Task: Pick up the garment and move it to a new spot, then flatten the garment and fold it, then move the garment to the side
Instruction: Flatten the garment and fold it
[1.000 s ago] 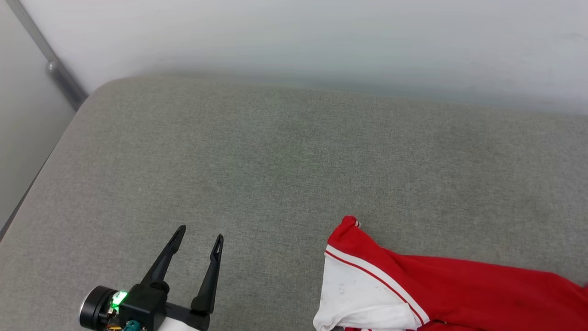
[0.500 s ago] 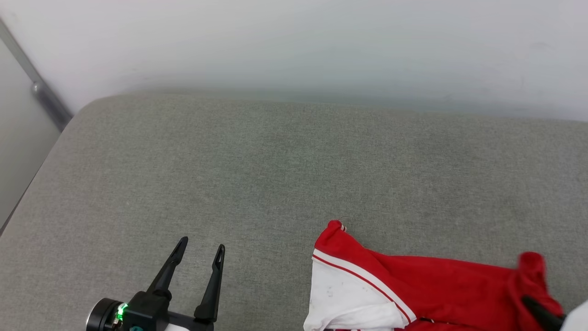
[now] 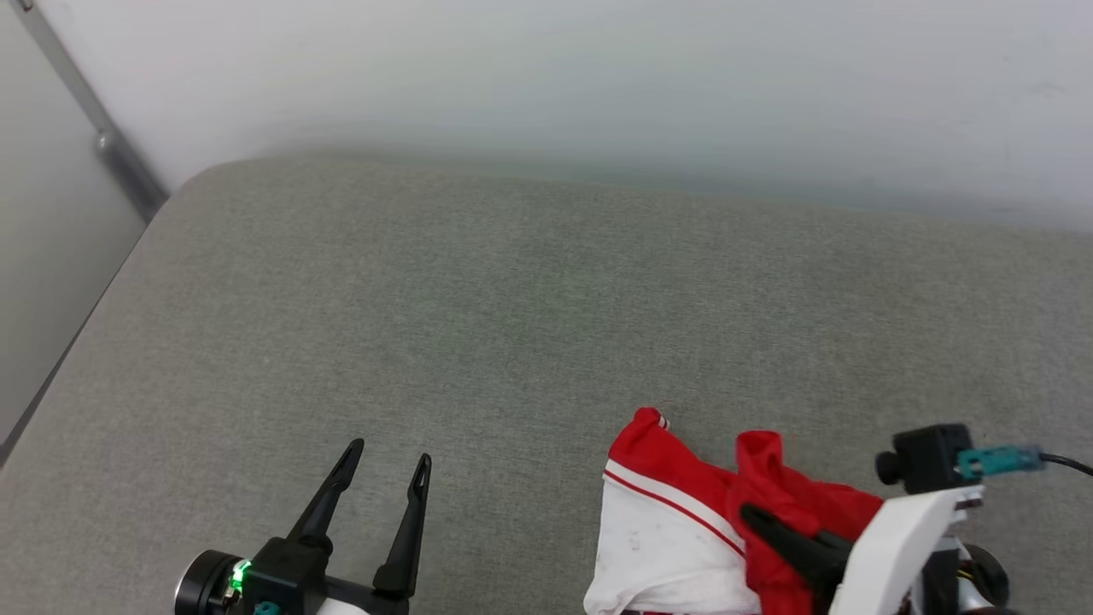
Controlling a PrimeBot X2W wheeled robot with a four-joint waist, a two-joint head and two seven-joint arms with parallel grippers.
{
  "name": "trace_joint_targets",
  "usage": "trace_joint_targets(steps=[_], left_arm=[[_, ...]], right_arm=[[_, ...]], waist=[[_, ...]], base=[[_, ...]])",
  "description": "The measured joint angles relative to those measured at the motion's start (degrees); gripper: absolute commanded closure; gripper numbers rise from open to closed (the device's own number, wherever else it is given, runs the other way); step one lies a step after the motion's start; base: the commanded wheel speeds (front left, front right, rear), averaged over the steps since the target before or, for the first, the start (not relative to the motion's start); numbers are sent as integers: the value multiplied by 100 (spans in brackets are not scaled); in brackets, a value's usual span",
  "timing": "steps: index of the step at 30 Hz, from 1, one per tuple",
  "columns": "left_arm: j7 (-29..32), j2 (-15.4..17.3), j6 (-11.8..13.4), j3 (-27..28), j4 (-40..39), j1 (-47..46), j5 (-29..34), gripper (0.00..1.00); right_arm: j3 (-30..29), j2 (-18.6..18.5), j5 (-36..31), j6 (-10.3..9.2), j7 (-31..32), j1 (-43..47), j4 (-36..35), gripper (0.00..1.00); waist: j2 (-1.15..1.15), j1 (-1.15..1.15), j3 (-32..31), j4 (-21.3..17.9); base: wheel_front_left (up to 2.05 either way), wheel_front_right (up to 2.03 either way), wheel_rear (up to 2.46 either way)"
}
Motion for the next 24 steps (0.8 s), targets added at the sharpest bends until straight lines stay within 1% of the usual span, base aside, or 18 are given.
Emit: trace_joint_targets(steps=[3,10,13,14,15,17,19,21,24], left_arm=[[0,-8,-23,4,12,-27,3,0],[0,-3,-41,-2,47,-64,8,0],[0,-3,-43,-15,57,-64,19,0],[0,-4,-44,-22,66,-65,25,0],[0,-3,-45,-27,73,-67,31,0],[0,-1,-52,-35,78,-70,43,0],[0,13,-52,-21,80,-72,47,0],[0,14,-53,-9,81,-75,48,0],[0,14,-60,-8,88,-75,65,0]], right_arm=[[258,23,-35,0,-75,-147,160,100],[845,35,79,0,-648,-446,843,100],[979,36,-77,0,-801,-597,1166,100],[1007,35,-155,0,-847,-639,1273,46],[1073,31,-213,-1,-853,-678,1363,0],[1303,33,-204,-1,-889,-728,1390,0],[1472,44,-8,-1,-991,-788,1370,0],[1590,44,52,0,-1067,-851,1335,0],[1636,44,-30,-1,-1166,-1010,1299,0]], waist=[[0,0,19,108],[0,0,53,321],[0,0,81,376],[0,0,90,393],[0,0,94,410],[0,0,98,432],[0,0,92,432],[0,0,80,415],[0,0,51,365]], base=[[0,0,0],[0,0,0],[0,0,0],[0,0,0],[0,0,0],[0,0,0],[0,0,0],[0,0,0],[0,0,0]])
